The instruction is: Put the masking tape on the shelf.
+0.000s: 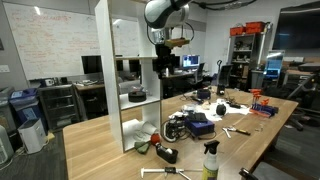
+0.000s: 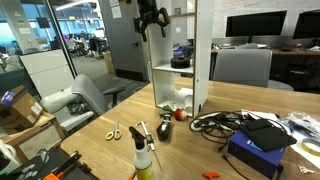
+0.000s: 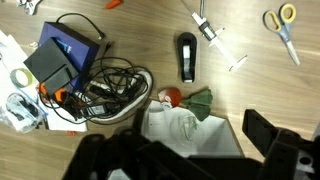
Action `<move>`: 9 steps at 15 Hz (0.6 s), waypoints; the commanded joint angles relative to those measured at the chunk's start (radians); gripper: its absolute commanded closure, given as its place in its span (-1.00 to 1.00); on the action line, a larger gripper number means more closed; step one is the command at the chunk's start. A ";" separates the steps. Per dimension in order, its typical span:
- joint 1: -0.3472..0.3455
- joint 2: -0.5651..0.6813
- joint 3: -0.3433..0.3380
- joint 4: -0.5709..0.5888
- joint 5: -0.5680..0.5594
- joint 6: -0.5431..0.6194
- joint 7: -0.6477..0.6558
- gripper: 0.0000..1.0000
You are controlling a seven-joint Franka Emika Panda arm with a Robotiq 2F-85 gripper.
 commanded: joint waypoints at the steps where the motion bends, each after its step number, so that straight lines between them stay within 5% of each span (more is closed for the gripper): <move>1: -0.039 -0.245 0.014 -0.241 0.039 0.021 -0.204 -1.00; 9: -0.054 -0.674 -0.075 -0.609 0.063 -0.095 -0.346 -1.00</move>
